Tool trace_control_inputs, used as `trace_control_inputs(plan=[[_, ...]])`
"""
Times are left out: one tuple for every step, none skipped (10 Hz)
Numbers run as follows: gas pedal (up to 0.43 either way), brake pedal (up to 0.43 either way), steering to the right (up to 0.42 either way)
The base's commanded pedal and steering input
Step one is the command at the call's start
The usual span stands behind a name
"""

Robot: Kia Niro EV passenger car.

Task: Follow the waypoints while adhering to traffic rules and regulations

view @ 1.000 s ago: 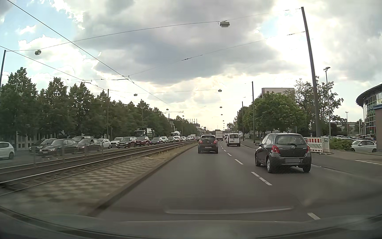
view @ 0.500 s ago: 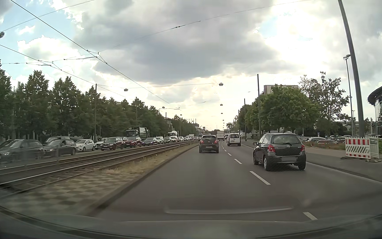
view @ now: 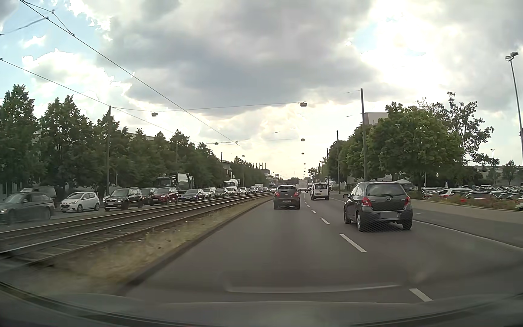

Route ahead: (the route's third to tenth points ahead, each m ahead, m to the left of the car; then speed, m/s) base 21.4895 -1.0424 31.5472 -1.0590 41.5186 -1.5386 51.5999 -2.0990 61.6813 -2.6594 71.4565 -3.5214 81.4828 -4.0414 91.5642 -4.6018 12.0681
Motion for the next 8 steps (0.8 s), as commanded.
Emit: trace_control_inputs(plan=[[0.11,0.03,0.005],[0.11,0.03,0.005],[0.11,0.03,0.005],[0.11,0.03,0.005],[0.11,0.03,0.006],[0.11,0.03,0.006],[0.11,0.03,0.006],[0.11,0.03,0.006]])
